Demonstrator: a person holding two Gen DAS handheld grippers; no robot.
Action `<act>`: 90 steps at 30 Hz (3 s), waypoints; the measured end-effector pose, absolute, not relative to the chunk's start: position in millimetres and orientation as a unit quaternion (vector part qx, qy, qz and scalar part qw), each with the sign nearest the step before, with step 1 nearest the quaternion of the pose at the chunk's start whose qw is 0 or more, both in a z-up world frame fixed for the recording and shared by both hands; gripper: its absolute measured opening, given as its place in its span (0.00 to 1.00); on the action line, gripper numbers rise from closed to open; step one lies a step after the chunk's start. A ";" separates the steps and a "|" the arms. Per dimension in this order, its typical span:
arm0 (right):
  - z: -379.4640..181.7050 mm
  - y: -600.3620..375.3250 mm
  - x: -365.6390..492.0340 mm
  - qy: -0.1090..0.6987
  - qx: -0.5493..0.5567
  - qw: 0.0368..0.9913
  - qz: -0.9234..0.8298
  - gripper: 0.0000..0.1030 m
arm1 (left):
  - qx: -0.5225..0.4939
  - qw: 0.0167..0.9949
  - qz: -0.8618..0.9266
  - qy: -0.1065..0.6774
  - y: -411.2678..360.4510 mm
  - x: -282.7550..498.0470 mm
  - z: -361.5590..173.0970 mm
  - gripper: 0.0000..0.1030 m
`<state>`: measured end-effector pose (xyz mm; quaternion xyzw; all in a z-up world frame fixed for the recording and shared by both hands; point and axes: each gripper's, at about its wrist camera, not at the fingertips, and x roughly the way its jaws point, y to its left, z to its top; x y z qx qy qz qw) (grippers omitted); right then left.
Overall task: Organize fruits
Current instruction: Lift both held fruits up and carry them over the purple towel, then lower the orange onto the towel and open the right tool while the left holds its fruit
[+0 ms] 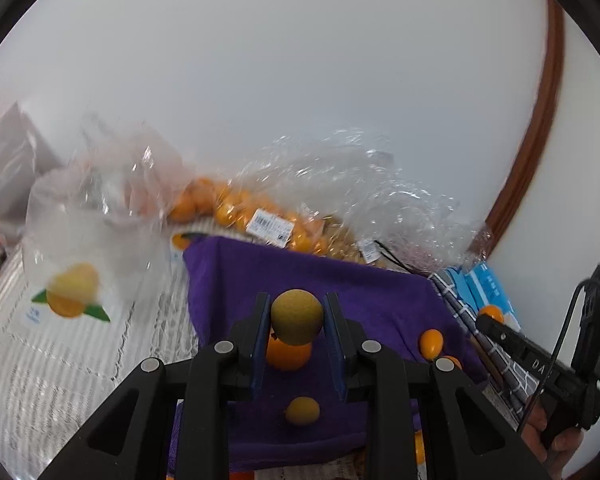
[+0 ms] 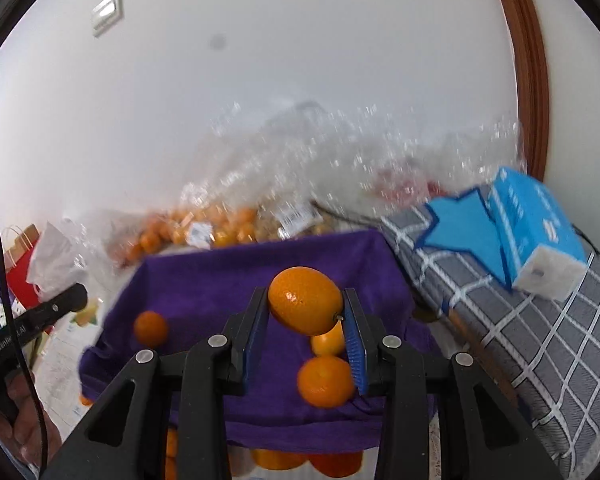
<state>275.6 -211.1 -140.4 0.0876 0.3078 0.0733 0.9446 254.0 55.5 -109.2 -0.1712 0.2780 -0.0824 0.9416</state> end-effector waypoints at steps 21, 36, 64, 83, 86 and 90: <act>-172.7 -207.9 287.1 0.349 0.084 0.931 0.061 0.35 | -0.142 0.930 -0.067 0.332 45.8 270.7 -137.2 0.25; -180.1 -196.2 289.4 0.362 0.058 0.929 0.059 0.35 | -0.123 0.924 -0.068 0.354 38.6 275.5 -145.1 0.25; -179.0 -218.5 291.8 0.362 0.067 0.930 0.010 0.35 | -0.127 0.922 -0.031 0.365 45.3 279.3 -151.1 0.25; -187.0 -220.1 295.3 0.375 0.074 0.924 0.008 0.40 | -0.109 0.918 -0.039 0.380 37.1 281.7 -155.9 0.25; -186.1 -218.1 293.9 0.371 0.067 0.926 0.010 0.40 | -0.102 0.918 -0.038 0.380 35.2 282.0 -156.3 0.25; -182.8 -214.7 291.4 0.361 0.056 0.931 0.011 0.47 | -0.096 0.919 -0.039 0.382 33.4 281.8 -156.2 0.25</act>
